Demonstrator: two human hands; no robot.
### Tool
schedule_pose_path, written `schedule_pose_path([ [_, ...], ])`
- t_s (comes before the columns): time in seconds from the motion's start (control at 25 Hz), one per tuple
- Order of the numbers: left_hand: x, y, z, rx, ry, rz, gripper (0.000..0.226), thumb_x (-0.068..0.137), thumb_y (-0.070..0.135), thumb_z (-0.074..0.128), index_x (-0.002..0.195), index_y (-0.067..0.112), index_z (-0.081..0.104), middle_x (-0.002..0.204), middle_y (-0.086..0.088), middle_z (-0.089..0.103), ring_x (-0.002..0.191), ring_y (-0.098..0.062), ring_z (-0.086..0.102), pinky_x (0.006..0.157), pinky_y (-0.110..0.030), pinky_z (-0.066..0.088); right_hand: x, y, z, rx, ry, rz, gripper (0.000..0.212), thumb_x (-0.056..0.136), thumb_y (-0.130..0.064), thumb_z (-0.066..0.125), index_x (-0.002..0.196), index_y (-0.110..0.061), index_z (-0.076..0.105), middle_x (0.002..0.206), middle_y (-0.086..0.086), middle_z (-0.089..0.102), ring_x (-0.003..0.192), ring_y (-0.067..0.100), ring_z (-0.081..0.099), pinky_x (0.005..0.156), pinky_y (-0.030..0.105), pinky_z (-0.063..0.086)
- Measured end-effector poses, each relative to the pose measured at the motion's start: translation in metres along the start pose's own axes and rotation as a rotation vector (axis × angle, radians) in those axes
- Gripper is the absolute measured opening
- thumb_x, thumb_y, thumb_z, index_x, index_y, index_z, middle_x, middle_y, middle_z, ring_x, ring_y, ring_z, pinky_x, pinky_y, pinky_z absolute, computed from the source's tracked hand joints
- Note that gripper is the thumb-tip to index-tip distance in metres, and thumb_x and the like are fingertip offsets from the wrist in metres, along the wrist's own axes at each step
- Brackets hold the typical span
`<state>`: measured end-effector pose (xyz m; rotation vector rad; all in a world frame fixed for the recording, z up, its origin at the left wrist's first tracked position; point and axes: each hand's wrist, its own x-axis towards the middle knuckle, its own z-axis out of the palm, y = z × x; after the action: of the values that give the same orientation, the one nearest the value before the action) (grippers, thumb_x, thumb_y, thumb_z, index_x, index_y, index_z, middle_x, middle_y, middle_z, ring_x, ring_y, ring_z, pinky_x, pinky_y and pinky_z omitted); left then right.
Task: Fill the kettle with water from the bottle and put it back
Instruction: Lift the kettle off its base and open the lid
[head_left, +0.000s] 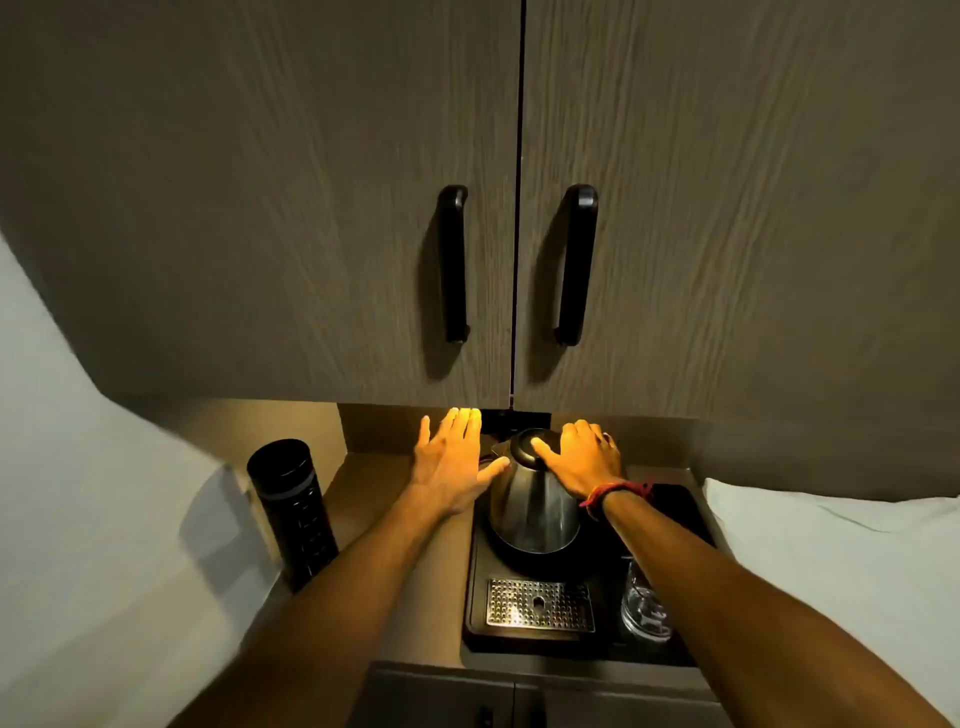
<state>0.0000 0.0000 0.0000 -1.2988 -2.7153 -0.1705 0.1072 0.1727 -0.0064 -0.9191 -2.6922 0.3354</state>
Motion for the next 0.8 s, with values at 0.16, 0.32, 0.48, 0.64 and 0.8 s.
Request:
schedule_pose_path([
  [0.16, 0.022, -0.001, 0.015, 0.058, 0.0, -0.041, 0.083, 0.093, 0.072, 0.031, 0.15, 0.013, 0.035, 0.154, -0.009, 0.041, 0.144, -0.025, 0.033, 0.121, -0.055, 0.017, 0.029, -0.006, 0.011, -0.02, -0.111, 0.046, 0.042, 0.088, -0.047, 0.046, 0.095, -0.011, 0.067, 0.1, 0.014, 0.069, 0.096, 0.034, 0.064, 0.079, 0.037, 0.047],
  [0.32, 0.032, -0.001, 0.017, 0.055, -0.012, -0.056, 0.074, 0.092, 0.073, 0.033, 0.128, 0.013, 0.057, 0.133, -0.01, 0.06, 0.127, -0.027, 0.052, 0.112, -0.052, 0.033, 0.036, -0.012, 0.011, -0.112, -0.111, -0.052, 0.026, 0.089, -0.026, 0.044, 0.073, -0.017, 0.062, 0.081, 0.01, 0.068, 0.082, 0.033, 0.067, 0.063, 0.029, 0.039],
  [0.48, 0.036, -0.009, 0.005, 0.053, 0.013, -0.009, 0.063, 0.091, 0.074, 0.033, 0.073, 0.016, 0.05, 0.08, -0.005, 0.062, 0.079, -0.022, 0.061, 0.07, -0.033, 0.042, 0.052, 0.034, 0.038, 0.144, -0.328, 0.096, 0.02, 0.086, -0.029, 0.051, 0.073, -0.014, 0.053, 0.082, 0.015, 0.062, 0.087, 0.036, 0.066, 0.069, 0.038, 0.044],
  [0.64, 0.035, -0.026, -0.008, -0.025, -0.063, -0.033, 0.061, 0.09, 0.073, 0.034, 0.06, 0.021, 0.036, 0.059, 0.003, 0.041, 0.06, -0.014, 0.045, 0.061, -0.031, 0.039, 0.041, 0.056, 0.03, 0.558, -0.248, 0.368, 0.044, 0.098, -0.022, 0.038, 0.131, 0.005, 0.051, 0.145, 0.022, 0.047, 0.14, 0.035, 0.037, 0.106, 0.041, 0.034],
  [0.8, 0.026, -0.047, -0.018, -0.052, -0.026, -0.076, 0.06, 0.092, 0.07, 0.039, 0.06, 0.019, 0.037, 0.063, 0.001, 0.046, 0.065, -0.016, 0.05, 0.069, -0.033, 0.045, 0.031, 0.054, 0.026, 0.724, -0.193, 0.37, 0.054, 0.104, -0.027, 0.023, 0.154, -0.007, 0.017, 0.165, 0.008, 0.006, 0.153, 0.021, -0.001, 0.121, 0.033, -0.001],
])
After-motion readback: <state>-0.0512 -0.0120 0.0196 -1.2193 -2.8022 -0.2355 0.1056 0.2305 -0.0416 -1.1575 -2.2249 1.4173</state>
